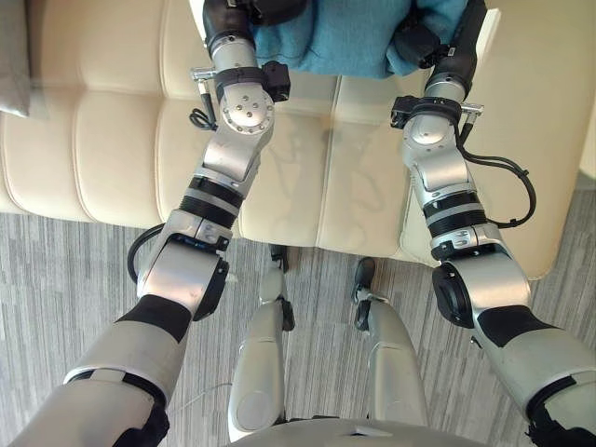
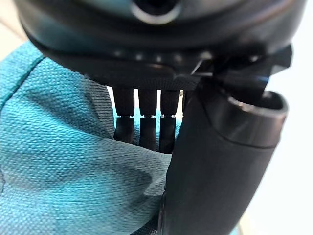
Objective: Pick up cushions and gather them together orderly.
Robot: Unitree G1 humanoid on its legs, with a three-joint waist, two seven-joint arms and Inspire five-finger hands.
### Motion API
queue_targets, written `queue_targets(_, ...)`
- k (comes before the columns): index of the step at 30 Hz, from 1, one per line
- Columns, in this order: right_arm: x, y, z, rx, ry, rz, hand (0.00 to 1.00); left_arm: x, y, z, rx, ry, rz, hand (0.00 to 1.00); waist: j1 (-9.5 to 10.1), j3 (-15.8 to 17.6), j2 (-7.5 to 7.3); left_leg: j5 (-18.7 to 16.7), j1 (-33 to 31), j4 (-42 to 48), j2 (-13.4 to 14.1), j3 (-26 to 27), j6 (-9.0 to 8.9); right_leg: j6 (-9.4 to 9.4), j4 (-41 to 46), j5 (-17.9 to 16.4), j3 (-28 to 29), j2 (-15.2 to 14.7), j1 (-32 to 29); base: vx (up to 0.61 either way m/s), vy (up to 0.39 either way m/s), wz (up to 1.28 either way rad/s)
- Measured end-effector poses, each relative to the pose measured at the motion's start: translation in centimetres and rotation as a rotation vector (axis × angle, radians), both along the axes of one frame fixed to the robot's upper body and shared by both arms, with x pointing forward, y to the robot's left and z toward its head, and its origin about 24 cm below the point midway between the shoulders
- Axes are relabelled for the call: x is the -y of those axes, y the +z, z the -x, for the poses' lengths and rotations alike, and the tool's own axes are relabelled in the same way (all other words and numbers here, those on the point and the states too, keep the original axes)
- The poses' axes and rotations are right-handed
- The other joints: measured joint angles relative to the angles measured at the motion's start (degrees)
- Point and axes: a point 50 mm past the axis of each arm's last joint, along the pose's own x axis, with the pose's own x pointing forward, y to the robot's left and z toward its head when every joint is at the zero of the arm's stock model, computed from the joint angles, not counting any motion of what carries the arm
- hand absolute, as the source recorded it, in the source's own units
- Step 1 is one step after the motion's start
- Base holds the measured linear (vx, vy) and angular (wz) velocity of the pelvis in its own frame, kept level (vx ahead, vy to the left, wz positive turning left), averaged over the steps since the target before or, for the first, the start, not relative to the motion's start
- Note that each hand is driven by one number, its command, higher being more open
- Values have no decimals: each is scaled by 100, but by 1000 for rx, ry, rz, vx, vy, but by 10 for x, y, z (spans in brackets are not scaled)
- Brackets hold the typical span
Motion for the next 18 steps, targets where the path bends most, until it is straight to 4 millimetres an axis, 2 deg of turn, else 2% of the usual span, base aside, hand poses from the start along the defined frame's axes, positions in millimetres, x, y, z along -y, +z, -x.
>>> queue_targets(1, -1, 1, -3, -27, 28, -16, 100, -4, -11, -7, -62, 0, -3, 100, -1, 39, 1, 0, -109, 0, 30, -18, 0, -4, -15, 2, -22, 28, -83, 62, -88, 4)
queue_targets(4, -2, 13, -7, -32, 68, 3, 100, -12, -19, -12, -109, -5, 6, 100, -6, 214, -3, 1, -227, 0, 117, -82, -1, -24, -23, 15, -108, 82, -164, 57, -79, 4)
queue_targets(8, 0, 11, -9, -58, 85, 65, 100, -21, -22, -13, -109, -19, 13, 100, -7, 230, -6, 1, -227, 9, 182, -96, -2, -46, -24, 29, -126, 144, -151, 48, -76, -1)
queue_targets(12, -5, 4, -10, -76, 104, 80, 100, -26, -40, -12, -120, -24, 23, 100, -32, 230, -6, 6, -190, 23, 201, -69, -16, -52, -24, 33, -103, 159, -130, 22, -53, -6)
queue_targets(13, -5, -3, -10, -84, 108, 77, 100, -27, -49, -12, -138, -24, 35, 100, -32, 230, -6, 3, -153, 23, 202, -62, -20, -52, -24, 33, -99, 159, -91, 14, -44, -1)
queue_targets(14, -3, -20, -8, -109, 109, 68, 100, -28, -66, -10, -174, -29, 41, 100, -31, 230, -6, -6, -53, 23, 199, -64, -40, -53, -33, 32, -100, 155, 14, 17, -51, 0)
queue_targets(15, -3, -28, -7, -117, 111, 62, 100, -28, -72, -9, -185, -36, 42, 100, -29, 229, -7, -11, -11, 23, 196, -65, -46, -53, -38, 31, -100, 151, 55, 14, -47, 1)
queue_targets(16, -3, -44, -3, -133, 119, 49, 100, -28, -84, -5, -199, -44, 29, 100, -26, 229, -8, -18, 63, 22, 190, -65, -55, -58, -37, 25, -97, 146, 127, 12, -65, 0)
queue_targets(18, -2, -60, 4, -140, 126, 36, 100, -30, -93, -2, -210, -42, 12, 100, -26, 228, -8, -22, 117, 22, 189, -62, -60, -69, -33, 17, -92, 145, 173, 2, -62, -3)
